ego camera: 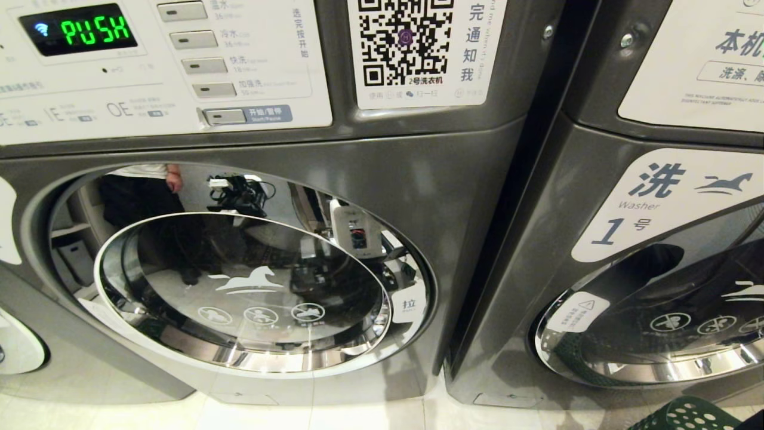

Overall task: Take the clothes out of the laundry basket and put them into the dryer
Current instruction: Put the clothes in the dryer

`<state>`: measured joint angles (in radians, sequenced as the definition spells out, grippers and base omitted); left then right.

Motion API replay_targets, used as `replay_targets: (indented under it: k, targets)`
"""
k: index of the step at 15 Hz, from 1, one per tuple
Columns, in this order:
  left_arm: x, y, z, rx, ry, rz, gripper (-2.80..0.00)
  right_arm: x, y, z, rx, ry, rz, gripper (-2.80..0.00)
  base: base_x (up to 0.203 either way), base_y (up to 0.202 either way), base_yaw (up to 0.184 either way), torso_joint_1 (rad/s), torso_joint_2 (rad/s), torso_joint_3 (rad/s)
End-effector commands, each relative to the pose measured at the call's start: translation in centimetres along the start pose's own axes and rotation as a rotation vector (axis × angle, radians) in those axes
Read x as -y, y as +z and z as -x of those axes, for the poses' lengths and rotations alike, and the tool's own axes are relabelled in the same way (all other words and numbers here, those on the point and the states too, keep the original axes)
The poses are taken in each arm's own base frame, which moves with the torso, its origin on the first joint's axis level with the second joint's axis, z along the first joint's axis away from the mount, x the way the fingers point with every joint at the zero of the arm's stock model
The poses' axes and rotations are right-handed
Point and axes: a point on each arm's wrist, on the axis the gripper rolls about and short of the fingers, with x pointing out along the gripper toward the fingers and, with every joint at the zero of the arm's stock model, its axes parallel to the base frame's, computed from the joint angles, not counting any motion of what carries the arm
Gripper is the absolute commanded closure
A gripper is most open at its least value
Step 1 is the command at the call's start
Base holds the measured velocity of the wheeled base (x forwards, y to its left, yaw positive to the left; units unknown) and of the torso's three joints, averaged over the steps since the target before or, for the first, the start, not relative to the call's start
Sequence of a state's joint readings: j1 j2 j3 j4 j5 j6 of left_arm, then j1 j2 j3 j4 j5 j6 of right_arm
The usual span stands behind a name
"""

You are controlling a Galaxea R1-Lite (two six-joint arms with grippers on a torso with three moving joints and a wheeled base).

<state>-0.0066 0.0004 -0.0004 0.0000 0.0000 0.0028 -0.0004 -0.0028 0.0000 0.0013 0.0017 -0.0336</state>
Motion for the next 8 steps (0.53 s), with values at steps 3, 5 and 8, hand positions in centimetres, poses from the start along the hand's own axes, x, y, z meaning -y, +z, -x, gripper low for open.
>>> replay_targets:
  k: [3,5,8]
  targets:
    - [0.0,0.02,0.01,0.001,0.0,0.0,0.0,0.0,0.03,0.0,-0.001,0.002,-0.008,0.0,0.0,0.0,0.0,0.0,0.0,0.025]
    - [0.0,-0.01,0.0,0.0,0.0,0.0,0.0,0.0,0.03,0.0,-0.001,0.003,-0.015,0.0,0.0,0.0,0.0,0.005,0.0,0.148]
    - [0.0,-0.01,0.0,0.0,0.0,0.0,0.0,0.0,0.04,0.0,0.0,0.0,-0.018,0.0,0.0,0.0,0.0,0.003,0.0,0.189]
